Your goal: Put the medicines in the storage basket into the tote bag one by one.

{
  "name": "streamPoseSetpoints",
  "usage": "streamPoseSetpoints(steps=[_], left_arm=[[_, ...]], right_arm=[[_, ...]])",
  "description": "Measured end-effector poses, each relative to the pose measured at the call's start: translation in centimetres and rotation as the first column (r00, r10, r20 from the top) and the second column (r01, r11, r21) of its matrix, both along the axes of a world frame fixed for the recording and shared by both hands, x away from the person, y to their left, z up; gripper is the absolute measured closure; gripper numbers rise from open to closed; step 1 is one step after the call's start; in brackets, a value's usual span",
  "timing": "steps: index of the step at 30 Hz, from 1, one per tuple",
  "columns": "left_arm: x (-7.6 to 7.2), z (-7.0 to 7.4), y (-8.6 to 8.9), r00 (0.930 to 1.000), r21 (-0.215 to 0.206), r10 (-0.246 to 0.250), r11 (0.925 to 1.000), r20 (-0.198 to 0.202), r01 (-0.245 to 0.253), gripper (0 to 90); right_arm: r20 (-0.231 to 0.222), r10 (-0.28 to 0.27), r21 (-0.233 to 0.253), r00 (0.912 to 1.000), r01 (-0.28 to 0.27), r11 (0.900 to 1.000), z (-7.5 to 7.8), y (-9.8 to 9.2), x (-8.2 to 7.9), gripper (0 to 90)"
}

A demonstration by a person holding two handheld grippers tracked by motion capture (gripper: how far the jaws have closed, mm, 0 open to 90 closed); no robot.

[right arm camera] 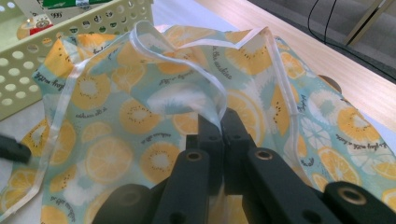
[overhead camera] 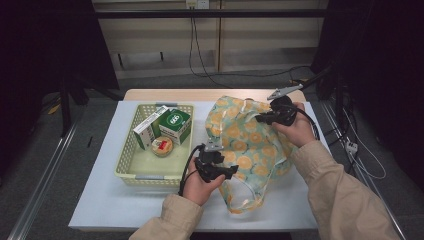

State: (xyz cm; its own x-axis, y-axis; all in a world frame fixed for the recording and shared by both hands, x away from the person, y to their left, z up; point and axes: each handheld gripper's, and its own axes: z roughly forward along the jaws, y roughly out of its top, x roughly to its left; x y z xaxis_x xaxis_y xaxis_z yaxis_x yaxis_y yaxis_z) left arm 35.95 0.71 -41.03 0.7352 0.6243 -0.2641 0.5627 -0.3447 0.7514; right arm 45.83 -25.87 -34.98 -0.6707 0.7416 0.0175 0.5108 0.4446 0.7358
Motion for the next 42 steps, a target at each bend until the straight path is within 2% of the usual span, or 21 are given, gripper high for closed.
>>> streamPoseSetpoints(steps=[1,9,10,12,13,15,17,21,22,26,28,32,34,38,42], left_arm=[[0.0,0.4,0.2,1.0000,0.002,-0.007,1.0000,0.004,0.007,23.7],[0.4,2.8,2.3,0.9977,0.028,-0.057,0.9981,0.037,0.056,12.4],[0.5,3.0,2.5,0.9977,0.017,-0.057,0.9983,0.036,0.056,10.7],[0.7,3.5,3.2,0.9966,0.014,-0.070,0.9975,0.045,0.069,9.7],[0.8,3.7,3.5,0.9964,-0.002,-0.067,0.9977,0.051,0.068,9.0],[1.1,4.3,4.3,0.9948,0.001,-0.079,0.9968,0.063,0.079,7.2],[1.4,4.9,5.2,0.9951,-0.013,-0.071,0.9973,0.069,0.073,6.7],[2.3,5.7,6.7,0.9957,-0.008,-0.042,0.9991,0.083,0.043,6.4],[2.5,5.8,7.1,0.9946,0.007,-0.051,0.9987,0.091,0.051,6.3],[3.2,5.9,8.5,0.9915,0.008,-0.061,0.9981,0.115,0.061,6.3],[3.5,5.9,9.3,0.9909,0.025,-0.057,0.9982,0.122,0.054,6.2],[4.1,5.9,11.1,0.9925,0.016,-0.037,0.9992,0.116,0.035,6.0],[4.5,5.8,12.0,0.9931,0.024,-0.031,0.9993,0.113,0.029,5.9],[5.2,5.3,13.3,0.9916,0.079,-0.043,0.9963,0.122,0.034,5.9],[5.8,4.6,14.5,0.9914,0.114,-0.051,0.9928,0.121,0.037,6.3]], right_arm=[[-0.001,0.000,-0.002,1.0000,0.000,1.000,-0.1,0.0,0.0,89.9],[-0.008,-0.003,0.006,1.0000,0.003,1.000,-0.2,0.1,0.2,89.9],[-0.007,-0.004,0.008,1.0000,0.004,1.000,-0.2,0.1,0.2,89.9],[-0.006,-0.004,0.009,1.0000,0.004,1.000,-0.1,0.1,0.2,89.9],[-0.007,-0.004,0.008,1.0000,0.004,1.000,-0.2,0.1,0.2,89.9],[-0.012,-0.003,0.004,0.9999,0.003,1.000,-0.2,0.1,0.2,89.9],[-0.015,-0.003,0.003,0.9999,0.004,1.000,-0.2,0.0,0.1,89.9],[-0.012,-0.002,0.017,0.9999,0.002,1.000,-0.1,-0.3,0.0,89.9],[-0.013,-0.003,0.023,0.9999,0.003,1.000,-0.1,-0.3,0.0,89.9],[-0.014,0.000,0.028,0.9999,0.001,1.000,-0.1,-0.5,0.1,89.9],[-0.013,0.004,0.029,0.9999,-0.003,1.000,-0.2,-0.5,0.1,89.9],[-0.009,0.003,0.033,1.0000,-0.003,0.999,-0.4,-0.6,0.0,89.9],[-0.009,0.001,0.037,1.0000,-0.001,0.999,-0.4,-0.7,0.0,89.9],[-0.010,-0.001,0.038,0.9999,0.001,0.999,-0.4,-0.7,0.0,89.9],[-0.009,-0.001,0.036,1.0000,0.001,0.999,-0.4,-0.6,0.0,89.9]])
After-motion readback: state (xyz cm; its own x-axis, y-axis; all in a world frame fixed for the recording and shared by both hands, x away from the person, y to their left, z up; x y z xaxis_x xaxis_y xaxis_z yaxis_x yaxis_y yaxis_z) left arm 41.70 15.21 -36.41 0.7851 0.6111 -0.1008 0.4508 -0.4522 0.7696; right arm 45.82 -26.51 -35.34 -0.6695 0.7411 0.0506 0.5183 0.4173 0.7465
